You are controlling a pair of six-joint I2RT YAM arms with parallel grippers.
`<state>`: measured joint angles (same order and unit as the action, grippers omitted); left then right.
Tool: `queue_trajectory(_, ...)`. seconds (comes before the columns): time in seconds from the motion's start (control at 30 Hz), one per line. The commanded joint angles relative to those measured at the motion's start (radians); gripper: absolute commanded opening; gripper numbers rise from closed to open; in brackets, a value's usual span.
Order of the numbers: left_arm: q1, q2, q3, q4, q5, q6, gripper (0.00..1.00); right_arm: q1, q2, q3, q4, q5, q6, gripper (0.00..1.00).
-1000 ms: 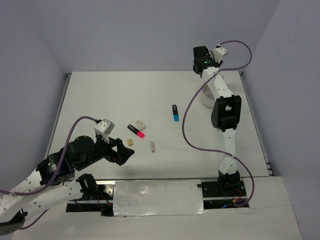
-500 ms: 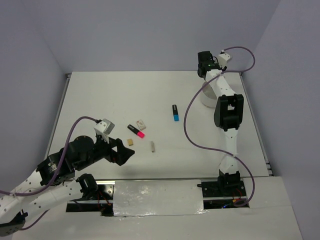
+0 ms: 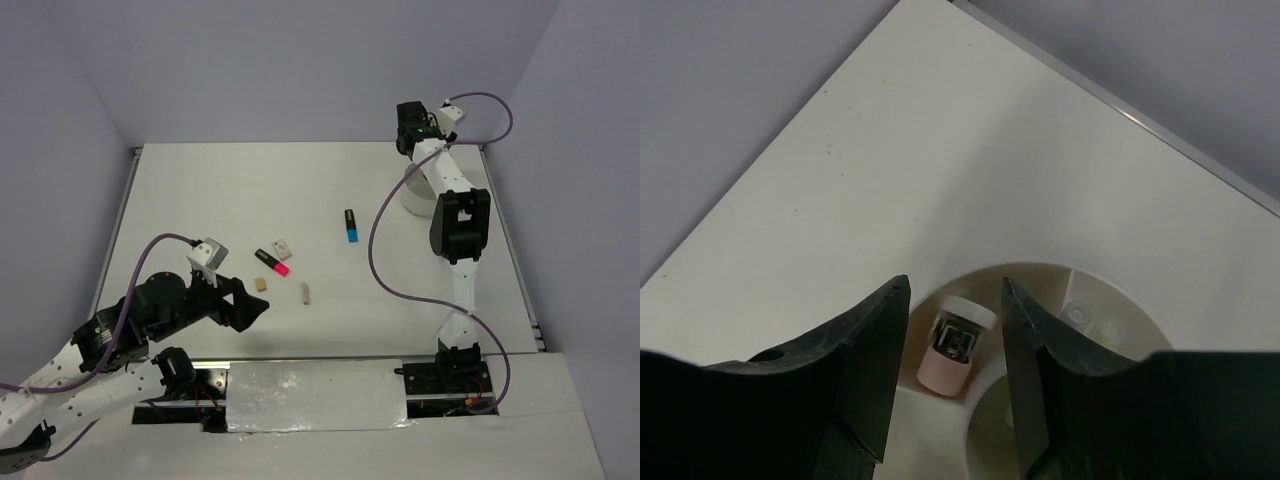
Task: Sort the stationery into containers
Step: Place the stapler in the storage box, then pick up the stapler from the center of the board.
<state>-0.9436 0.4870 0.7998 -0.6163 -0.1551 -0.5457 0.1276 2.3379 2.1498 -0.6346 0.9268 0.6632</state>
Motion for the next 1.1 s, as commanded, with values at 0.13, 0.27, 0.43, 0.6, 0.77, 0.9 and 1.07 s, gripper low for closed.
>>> queue_trajectory(0.13,0.005,-0.007,-0.002,0.046,0.011,0.024,1.0,0.003,-0.092,0.001,0.03,0.011,-0.005,0.54)
queue_trajectory(0.27,0.006,-0.004,-0.004,0.041,0.0,0.021,0.99,0.003,-0.112,0.016,0.039,-0.019,-0.023,0.54)
queue_trajectory(0.43,0.008,0.019,0.001,0.03,-0.032,0.006,0.99,0.003,-0.195,0.021,0.116,-0.159,-0.1,0.65)
queue_trajectory(0.6,0.011,0.054,0.004,0.015,-0.061,-0.01,0.99,0.02,-0.273,0.035,0.202,-0.325,-0.204,0.77)
queue_trajectory(0.77,0.011,0.064,0.01,-0.006,-0.121,-0.033,0.99,0.079,-0.411,-0.024,0.263,-0.359,-0.339,0.79)
queue_trajectory(0.9,0.02,0.071,0.019,-0.034,-0.191,-0.066,0.99,0.148,-0.552,-0.117,0.245,-0.495,-0.41,0.9)
queue_trajectory(1.07,0.051,0.113,0.038,-0.095,-0.321,-0.121,0.99,0.22,-0.797,-0.436,0.205,-0.715,-0.378,0.87)
